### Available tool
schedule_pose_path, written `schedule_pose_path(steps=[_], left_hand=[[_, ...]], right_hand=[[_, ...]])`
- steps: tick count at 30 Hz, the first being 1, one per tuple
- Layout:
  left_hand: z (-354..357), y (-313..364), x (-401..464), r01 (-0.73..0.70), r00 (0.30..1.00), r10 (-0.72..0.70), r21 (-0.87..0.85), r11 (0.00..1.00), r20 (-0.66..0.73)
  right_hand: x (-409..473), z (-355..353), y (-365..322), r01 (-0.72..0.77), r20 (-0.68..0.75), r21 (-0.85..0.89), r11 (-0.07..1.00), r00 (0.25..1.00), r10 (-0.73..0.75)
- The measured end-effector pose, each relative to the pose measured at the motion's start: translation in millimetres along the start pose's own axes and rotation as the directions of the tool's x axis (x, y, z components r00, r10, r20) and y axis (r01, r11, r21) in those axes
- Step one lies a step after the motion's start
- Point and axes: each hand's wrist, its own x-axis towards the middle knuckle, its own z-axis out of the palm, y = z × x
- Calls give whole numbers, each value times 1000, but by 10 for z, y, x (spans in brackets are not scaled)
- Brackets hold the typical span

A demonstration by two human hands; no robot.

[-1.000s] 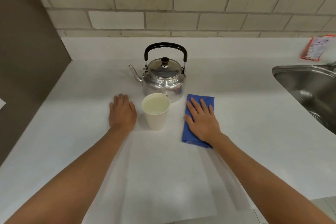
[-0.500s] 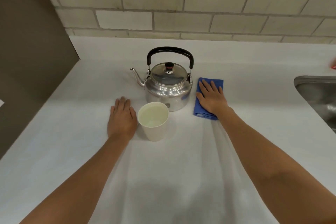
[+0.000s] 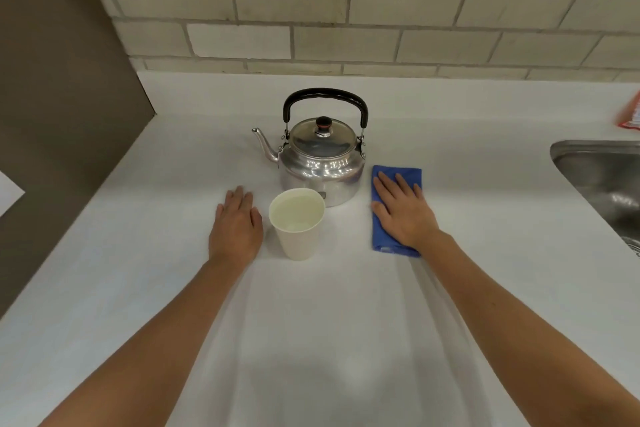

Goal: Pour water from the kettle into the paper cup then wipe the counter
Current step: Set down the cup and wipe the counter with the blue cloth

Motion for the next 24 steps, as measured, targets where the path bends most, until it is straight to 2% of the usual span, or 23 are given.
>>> schedule_pose_path(steps=[6,8,10,12,14,17,20,22,24], left_hand=[[-19,-52,-193,-33,999,32,49,998,21],[-43,-111,-276,-49,998,46,71,996,43],[-80,-180,-353,-65,996,61,72,995,68],[-111,-232,-427,-83,993,77,68,994,90],[-124,-262,-496,-97,990,90,68,993,104],[-123,-284,-573,-104,989,96,75,992,109],[-118,-295,-613,-118,989,108,89,989,105],[-128,-293,-627,-122,989,113,88,989,99],[-150,-298,-635,-127,987,118,77,989,109]], right_hand=[[-670,39,-54,162,40,47,986,986,-164],[-727,-15,14,139,44,64,988,989,-142],[-684,-42,-36,49,34,71,996,998,-52],[-637,-42,-203,-51,35,56,997,998,49],[-651,-4,-439,-87,51,33,996,995,85],[-816,78,-758,17,62,48,999,998,-20],[-1081,99,-783,125,60,71,990,990,-130],[-1202,58,-654,143,66,80,986,987,-148],[-1252,6,-538,86,65,92,992,994,-92]])
